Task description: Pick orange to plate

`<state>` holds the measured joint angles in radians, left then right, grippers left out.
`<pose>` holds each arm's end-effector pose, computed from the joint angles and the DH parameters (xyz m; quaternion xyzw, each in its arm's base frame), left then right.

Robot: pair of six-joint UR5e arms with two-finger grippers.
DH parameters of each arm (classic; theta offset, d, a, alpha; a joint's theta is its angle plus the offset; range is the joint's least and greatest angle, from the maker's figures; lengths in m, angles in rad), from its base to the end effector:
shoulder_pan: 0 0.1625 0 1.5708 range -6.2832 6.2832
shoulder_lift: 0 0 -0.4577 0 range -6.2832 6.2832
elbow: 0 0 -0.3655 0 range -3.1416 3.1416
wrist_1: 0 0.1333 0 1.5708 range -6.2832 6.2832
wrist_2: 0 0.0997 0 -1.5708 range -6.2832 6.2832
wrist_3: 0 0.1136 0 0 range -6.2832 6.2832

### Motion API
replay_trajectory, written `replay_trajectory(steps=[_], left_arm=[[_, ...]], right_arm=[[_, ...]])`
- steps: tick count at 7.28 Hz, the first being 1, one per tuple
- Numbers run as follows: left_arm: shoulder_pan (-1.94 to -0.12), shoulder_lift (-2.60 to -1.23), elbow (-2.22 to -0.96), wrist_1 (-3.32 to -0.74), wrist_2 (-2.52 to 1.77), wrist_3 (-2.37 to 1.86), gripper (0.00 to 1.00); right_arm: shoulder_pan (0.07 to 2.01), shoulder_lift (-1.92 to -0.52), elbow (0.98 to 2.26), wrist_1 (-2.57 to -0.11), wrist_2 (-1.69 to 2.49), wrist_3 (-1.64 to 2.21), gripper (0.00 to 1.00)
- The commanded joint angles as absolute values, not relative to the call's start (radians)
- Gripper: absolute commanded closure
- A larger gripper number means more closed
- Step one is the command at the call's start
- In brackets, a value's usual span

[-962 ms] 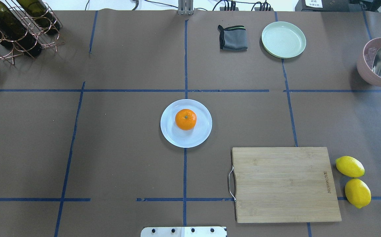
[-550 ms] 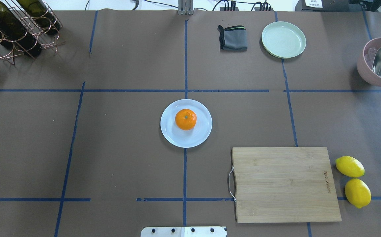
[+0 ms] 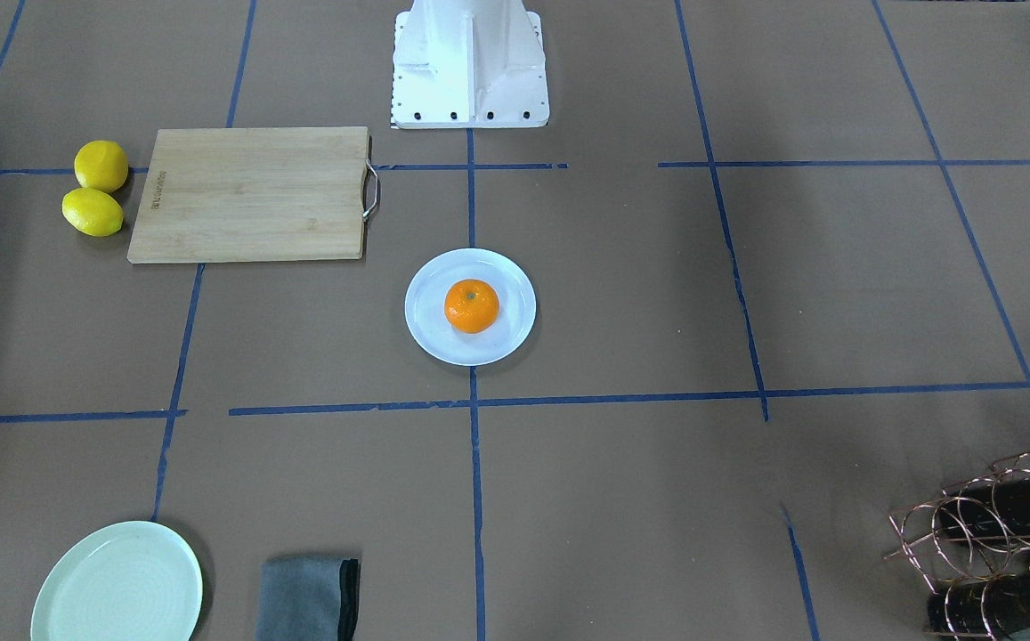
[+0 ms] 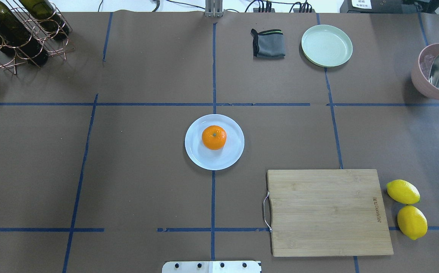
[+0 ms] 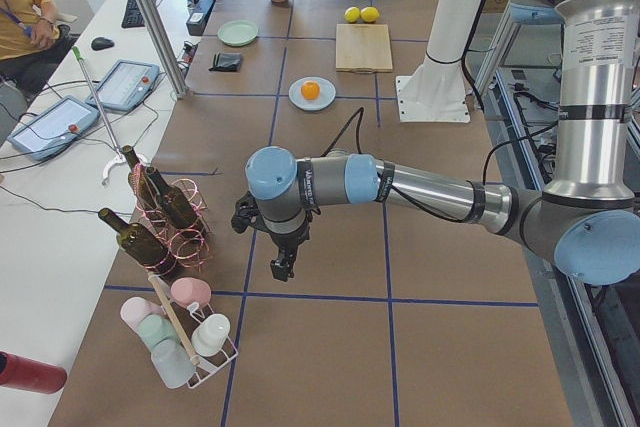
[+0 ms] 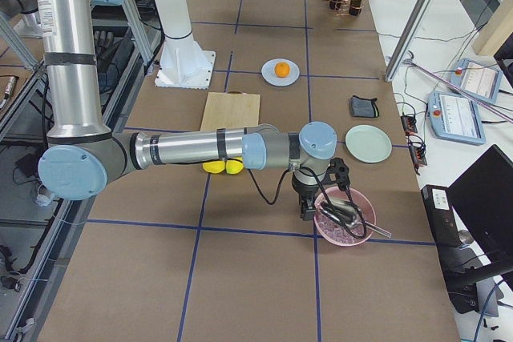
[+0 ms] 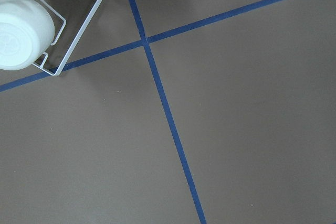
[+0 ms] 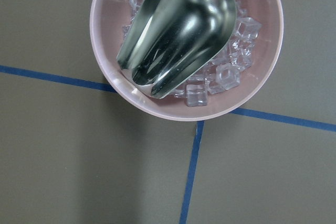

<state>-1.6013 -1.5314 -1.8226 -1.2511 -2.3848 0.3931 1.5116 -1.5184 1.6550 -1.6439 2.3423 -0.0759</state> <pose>-0.0638 -0.4283 0.6310 0.0350 0.3968 0.1445 0.9058 0.0250 -0.4931 0.6447 0.0325 -0.3758 -0.0744 0.9231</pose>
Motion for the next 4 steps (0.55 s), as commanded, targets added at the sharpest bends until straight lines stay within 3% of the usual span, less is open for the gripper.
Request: replay_trajectory(steps=[1,4], left_arm=[[-1.600,-1.543,-1.781,-1.246,-2.405,0.364,0.00],[-1.588,-1.601,-1.755,-1.255,-2.381,0.364,0.00]], right_arm=[[1.476,-1.520,1.699,-1.674,2.356,-0.007,0.00],[1.473,-1.511,1.700,-1.674,2.359,-0.008,0.00]])
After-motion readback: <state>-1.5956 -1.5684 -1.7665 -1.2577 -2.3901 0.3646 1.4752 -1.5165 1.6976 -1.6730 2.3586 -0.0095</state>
